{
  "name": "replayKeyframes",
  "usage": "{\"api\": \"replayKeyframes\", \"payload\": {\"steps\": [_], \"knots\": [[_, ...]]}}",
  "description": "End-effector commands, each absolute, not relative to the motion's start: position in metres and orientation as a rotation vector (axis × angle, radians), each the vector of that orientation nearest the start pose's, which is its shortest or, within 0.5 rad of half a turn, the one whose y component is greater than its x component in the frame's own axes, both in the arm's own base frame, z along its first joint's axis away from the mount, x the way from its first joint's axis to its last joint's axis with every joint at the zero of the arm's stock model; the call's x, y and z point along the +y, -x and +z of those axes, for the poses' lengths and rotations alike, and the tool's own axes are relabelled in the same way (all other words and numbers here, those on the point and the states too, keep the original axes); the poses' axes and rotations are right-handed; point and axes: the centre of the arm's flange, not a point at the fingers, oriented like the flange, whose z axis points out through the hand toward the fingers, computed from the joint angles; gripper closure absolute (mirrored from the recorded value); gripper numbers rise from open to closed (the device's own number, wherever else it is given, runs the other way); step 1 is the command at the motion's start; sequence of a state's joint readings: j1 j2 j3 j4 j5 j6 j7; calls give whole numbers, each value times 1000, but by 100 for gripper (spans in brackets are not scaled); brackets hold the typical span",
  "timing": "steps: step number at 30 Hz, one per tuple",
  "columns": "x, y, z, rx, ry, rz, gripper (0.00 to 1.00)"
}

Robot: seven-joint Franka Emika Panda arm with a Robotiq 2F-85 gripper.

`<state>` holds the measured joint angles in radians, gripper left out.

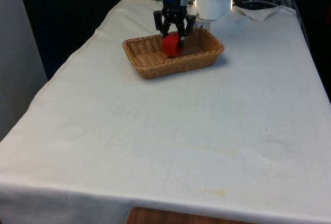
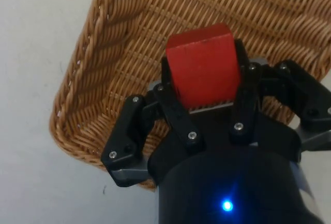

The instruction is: Pick up the cube and place it into the basket.

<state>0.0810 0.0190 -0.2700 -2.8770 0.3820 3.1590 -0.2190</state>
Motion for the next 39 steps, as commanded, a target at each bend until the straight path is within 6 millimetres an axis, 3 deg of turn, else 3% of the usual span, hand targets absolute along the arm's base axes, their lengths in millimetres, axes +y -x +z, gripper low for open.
{"api": "replayKeyframes", "payload": {"steps": [1, 16, 17, 19, 24, 25, 27, 39], "knots": [[-99, -356, 213, 542, 3088, -442, 99], [-91, -355, 205, 521, 3115, -472, 98], [-91, -355, 204, 519, 3115, -470, 92], [-91, -355, 204, 521, 3116, -467, 60], [-91, -356, 204, 513, 3115, -461, 11], [-91, -354, 203, 519, 3118, -463, 11], [-91, -354, 202, 518, 3119, -461, 0], [-95, -365, 215, 523, 3102, -513, 0]]}}
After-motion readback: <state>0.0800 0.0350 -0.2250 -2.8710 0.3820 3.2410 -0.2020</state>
